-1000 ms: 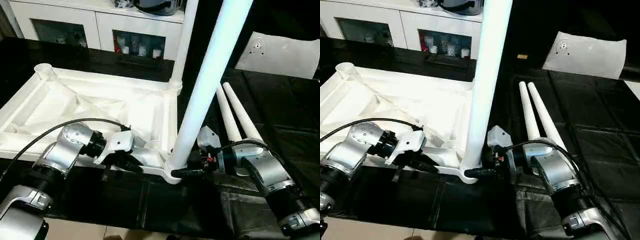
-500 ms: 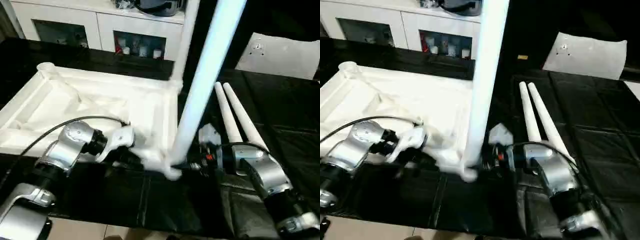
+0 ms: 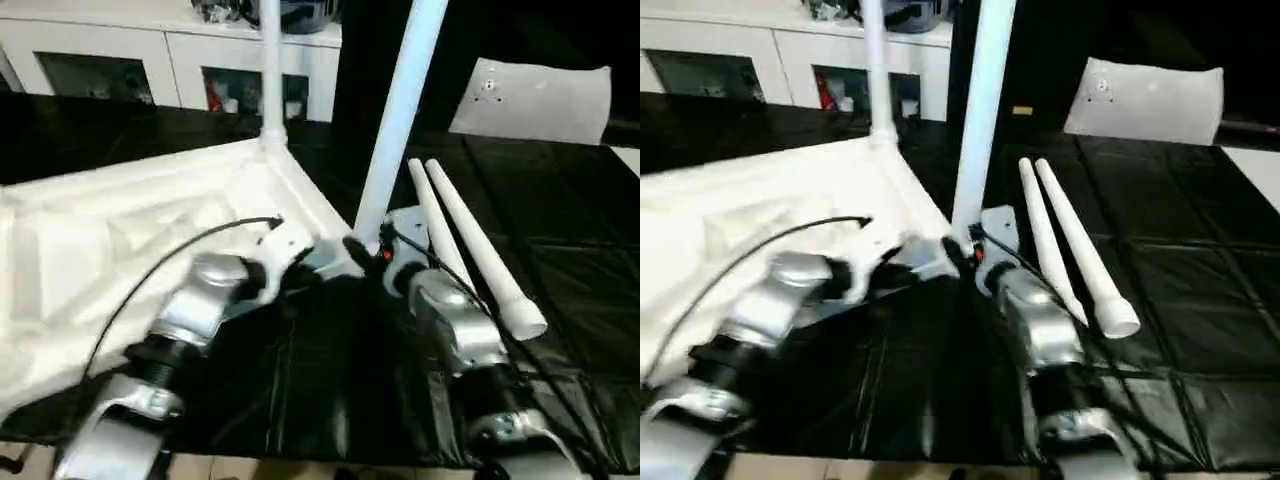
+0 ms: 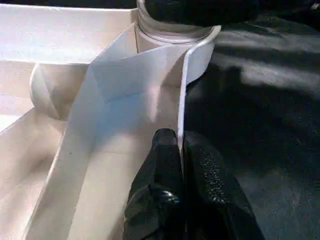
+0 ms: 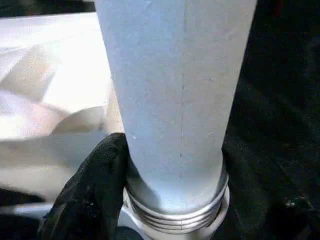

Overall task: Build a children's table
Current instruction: Rotate leg to tighten

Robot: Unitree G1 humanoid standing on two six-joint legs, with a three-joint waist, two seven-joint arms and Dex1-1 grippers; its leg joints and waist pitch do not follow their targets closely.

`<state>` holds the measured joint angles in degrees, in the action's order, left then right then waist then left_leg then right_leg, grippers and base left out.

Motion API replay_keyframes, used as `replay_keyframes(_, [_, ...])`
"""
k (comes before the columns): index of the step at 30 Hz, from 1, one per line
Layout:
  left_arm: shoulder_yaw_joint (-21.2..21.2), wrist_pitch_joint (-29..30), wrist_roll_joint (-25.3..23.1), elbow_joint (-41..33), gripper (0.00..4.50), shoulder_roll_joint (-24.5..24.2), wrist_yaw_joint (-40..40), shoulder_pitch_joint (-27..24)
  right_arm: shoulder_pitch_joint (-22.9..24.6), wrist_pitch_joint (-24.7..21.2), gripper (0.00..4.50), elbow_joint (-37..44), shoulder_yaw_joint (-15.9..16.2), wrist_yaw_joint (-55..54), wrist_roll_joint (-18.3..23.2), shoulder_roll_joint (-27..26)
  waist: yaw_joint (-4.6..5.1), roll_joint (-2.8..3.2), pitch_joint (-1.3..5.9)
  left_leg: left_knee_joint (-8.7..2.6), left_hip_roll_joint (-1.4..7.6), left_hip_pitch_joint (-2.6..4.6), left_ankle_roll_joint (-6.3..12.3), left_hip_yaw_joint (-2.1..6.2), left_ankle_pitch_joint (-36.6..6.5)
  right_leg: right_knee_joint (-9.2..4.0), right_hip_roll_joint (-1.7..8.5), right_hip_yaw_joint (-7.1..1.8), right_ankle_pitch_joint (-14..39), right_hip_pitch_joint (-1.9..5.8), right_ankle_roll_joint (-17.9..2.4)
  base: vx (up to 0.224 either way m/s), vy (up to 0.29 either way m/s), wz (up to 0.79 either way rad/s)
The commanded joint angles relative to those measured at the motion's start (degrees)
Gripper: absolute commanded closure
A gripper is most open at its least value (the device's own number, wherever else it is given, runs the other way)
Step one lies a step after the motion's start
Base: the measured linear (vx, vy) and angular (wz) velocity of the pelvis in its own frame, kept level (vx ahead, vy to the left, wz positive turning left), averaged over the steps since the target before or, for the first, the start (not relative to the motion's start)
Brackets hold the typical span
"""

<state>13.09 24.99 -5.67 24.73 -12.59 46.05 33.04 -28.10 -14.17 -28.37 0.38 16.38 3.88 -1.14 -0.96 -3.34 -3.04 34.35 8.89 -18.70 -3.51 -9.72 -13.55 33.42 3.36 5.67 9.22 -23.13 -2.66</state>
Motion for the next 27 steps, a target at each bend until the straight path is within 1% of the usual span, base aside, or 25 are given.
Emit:
replay_keyframes(1, [-1.2,-1.5,2.7,-3.1,4.50,5.3,-5.5,1.7,0.7,-0.5,1.58,-1.0,6.9,4.1,0.6,-6.1,-0.28,-0.46,3.37,-3.99,4.15,-0.90,4.89,1.35,-1.7,-3.88,6.21,-4.17,18.2,3.35,-8.3,0.000,0.000,0.00])
replay_keyframes(2, [-0.8,-0.9,2.2,-3.7,4.50,4.8,-4.6,1.2,1.2,0.3,1.37,-0.4,6.3,4.0,0.8,-6.2,-0.34,-0.39,3.52,-3.94,4.18,-0.90,5.45,1.31,-0.7,-3.63,6.22,-4.17,16.3,3.40,-8.7,0.000,0.000,0.00])
replay_keyframes(3, [-0.5,-1.0,2.0,-3.9,4.50,4.1,-3.6,0.9,1.6,0.6,1.37,0.2,5.7,4.1,1.2,-6.0,-0.33,-0.26,3.54,-3.91,4.30,-0.96,5.91,1.30,0.1,-3.42,6.23,-4.19,14.5,3.38,-9.4,0.000,0.000,0.00])
replay_keyframes(4, [-0.3,-0.9,2.0,-4.2,4.50,3.5,-3.0,0.6,1.8,0.8,1.21,0.5,5.2,3.9,1.5,-5.7,-0.34,-0.28,3.54,-3.89,4.29,-1.00,6.16,1.30,0.4,-3.37,6.21,-4.17,13.9,3.41,-9.6,0.000,0.000,0.00])
replay_keyframes(6, [0.3,-1.2,2.2,-4.6,4.50,2.0,-1.1,0.0,2.5,1.9,1.15,1.7,4.9,4.9,1.9,-4.4,-0.24,-0.19,3.45,-3.94,4.36,-1.01,6.67,1.33,0.2,-3.40,6.24,-4.11,13.5,3.39,-10.2,0.000,0.000,0.00])
replay_keyframes(7, [0.5,-1.5,2.3,-4.8,4.50,1.4,-0.4,-0.2,2.7,2.5,0.97,2.1,4.8,5.2,1.9,-3.8,-0.19,0.02,3.46,-3.93,4.38,-0.98,6.62,1.36,-0.1,-3.38,6.26,-4.10,13.7,3.42,-10.3,0.000,0.000,0.00])
replay_keyframes(8, [0.8,-2.8,2.5,-4.9,4.50,-0.8,2.5,-0.9,3.9,3.2,0.86,4.6,5.0,8.6,2.3,-0.9,-0.02,-0.08,3.45,-3.90,4.37,-1.03,6.62,1.32,-0.5,-3.46,6.22,-4.10,13.9,3.42,-10.3,0.000,0.000,0.00])
replay_keyframes(9, [0.8,-2.8,2.5,-4.9,4.50,-0.8,2.5,-0.9,3.9,3.2,0.86,4.6,5.0,8.6,2.3,-0.9,-0.18,-0.01,3.39,-3.90,4.29,-1.02,6.78,1.36,-0.7,-3.60,6.24,-4.09,14.2,3.46,-10.1,0.000,0.000,0.00])
replay_keyframes(10, [1.1,-3.7,3.0,-5.1,4.50,-2.7,5.6,-1.7,4.6,3.3,0.68,6.5,5.2,11.6,2.6,1.6,-0.06,-0.04,3.47,-3.85,4.36,-1.16,7.02,1.31,-0.5,-3.32,6.25,-4.23,13.2,3.59,-10.2,0.000,0.000,0.00])
replay_keyframes(11, [1.3,-4.5,3.2,-5.0,4.50,-3.7,7.1,-1.9,4.9,3.3,0.60,7.5,5.3,13.7,2.8,3.1,-0.03,-0.05,3.48,-3.84,4.31,-1.20,7.39,1.37,-0.2,-3.24,6.17,-4.14,12.8,3.69,-10.3,0.000,0.000,0.00])
replay_keyframes(12, [1.3,-4.9,3.2,-4.9,4.50,-4.4,8.1,-2.2,5.2,3.3,0.51,8.1,5.4,15.1,3.0,4.2,-0.04,-0.07,3.38,-3.76,4.27,-1.13,7.74,1.26,-0.6,-3.43,6.13,-4.16,13.3,3.56,-10.2,0.000,0.000,0.00])
replay_keyframes(13, [1.4,-6.2,3.6,-4.6,4.50,-5.4,10.1,-2.4,5.5,3.7,0.40,8.9,5.8,17.9,3.2,6.2,0.01,-0.14,3.23,-3.86,4.29,-1.18,7.85,1.28,-1.1,-3.58,6.16,-4.15,14.1,3.52,-10.1,0.000,0.000,0.00])
replay_keyframes(14, [1.9,-10.8,4.6,-4.1,4.50,-7.6,15.3,-3.1,6.0,4.2,0.31,10.2,6.7,23.5,3.3,10.2,0.00,-0.11,3.26,-3.81,4.25,-1.15,7.81,1.26,-1.7,-3.71,6.13,-4.11,15.5,3.52,-9.8,0.000,0.000,0.00])
replay_keyframes(15, [2.2,-13.4,5.1,-3.8,4.50,-8.6,17.9,-3.4,6.1,4.3,0.23,10.7,7.1,26.1,3.4,12.1,-0.16,-0.29,3.15,-3.87,4.19,-1.26,8.24,1.41,-2.2,-3.93,6.00,-4.08,16.8,3.71,-8.8,0.000,0.000,0.00])
replay_keyframes(17, [3.1,-13.7,4.9,-3.7,4.50,-10.5,20.4,-3.7,6.2,5.1,0.06,10.9,7.9,29.8,2.9,15.1,-0.16,-0.19,3.09,-3.86,4.38,-1.02,8.10,1.31,-2.4,-3.78,6.05,-4.14,17.3,3.38,-8.8,0.000,0.000,0.00])
replay_keyframes(18, [3.7,-14.8,4.7,-3.6,4.50,-11.3,21.7,-3.8,6.2,5.4,0.06,10.9,8.0,31.2,3.0,16.0,-0.21,-0.18,3.00,-3.92,4.50,-0.96,7.70,1.26,-2.5,-3.82,6.08,-4.17,17.7,3.20,-9.1,0.000,0.000,0.00])
replay_keyframes(19, [4.6,-16.8,4.3,-3.5,4.50,-12.6,23.8,-3.9,6.2,5.9,0.06,11.0,8.2,33.4,3.0,17.4,-0.45,-0.17,3.01,-3.92,4.48,-0.85,7.50,1.33,-2.7,-3.91,6.02,-4.08,18.1,3.23,-9.1,0.000,0.000,0.00])
replay_keyframes(20, [4.9,-18.1,5.2,-3.0,4.50,-13.6,26.8,-3.9,6.3,6.1,0.06,11.6,8.7,37.6,3.8,19.5,-0.64,-0.33,3.01,-3.89,4.49,-0.83,7.43,1.20,-2.7,-3.86,6.11,-4.20,18.1,3.17,-9.1,0.000,0.000,0.00])
replay_keyframes(21, [4.9,-18.3,5.4,-2.9,4.50,-13.8,27.3,-3.9,6.3,6.1,0.06,11.7,8.8,38.5,3.9,19.9,-1.05,-0.20,3.05,-3.88,4.54,-0.62,7.52,1.16,-2.3,-3.74,6.05,-4.20,17.3,3.10,-9.6,0.000,0.000,0.00])
replay_keyframes(22, [4.9,-18.4,5.6,-2.8,4.50,-14.0,27.8,-3.9,6.3,6.1,0.06,11.9,8.9,39.3,4.1,20.3,-1.15,-0.22,2.97,-3.94,4.70,-0.60,7.41,1.17,-2.1,-3.64,6.07,-4.26,16.8,3.04,-9.8,0.000,0.000,0.00])
replay_keyframes(23, [5.1,-19.0,6.3,-2.2,4.50,-14.8,30.3,-3.6,6.2,6.0,0.06,12.2,9.5,42.7,4.9,21.9,-1.30,-0.22,2.94,-3.99,4.77,-0.51,7.17,1.17,-2.1,-3.57,6.03,-4.20,16.2,2.99,-10.3,0.000,0.000,0.00])
replay_keyframes(24, [5.2,-19.2,6.3,-2.0,4.50,-15.0,30.6,-3.5,6.1,6.0,0.06,12.3,9.6,43.2,5.1,22.1,-1.47,-0.32,2.95,-4.00,4.76,-0.61,7.08,1.21,-2.4,-3.53,6.14,-4.20,16.3,3.18,-10.3,0.000,0.000,0.00])
replay_keyframes(25, [5.5,-20.3,6.4,-1.5,4.50,-15.6,32.3,-3.3,6.0,6.0,0.06,12.4,10.1,45.0,5.7,23.0,-1.50,-0.31,2.94,-4.00,4.74,-0.61,7.10,1.23,-2.6,-3.53,6.17,-4.20,16.4,3.21,-10.4,0.000,0.000,0.00])
replay_keyframes(27, [6.2,-22.9,6.5,0.0,4.50,-16.9,36.5,-2.6,5.6,6.1,0.06,12.3,11.3,49.8,7.1,24.7,-1.62,-0.47,2.93,-4.00,4.67,-0.64,7.03,1.25,-2.8,-3.63,6.20,-4.21,16.9,3.29,-10.1,0.000,0.000,0.00])
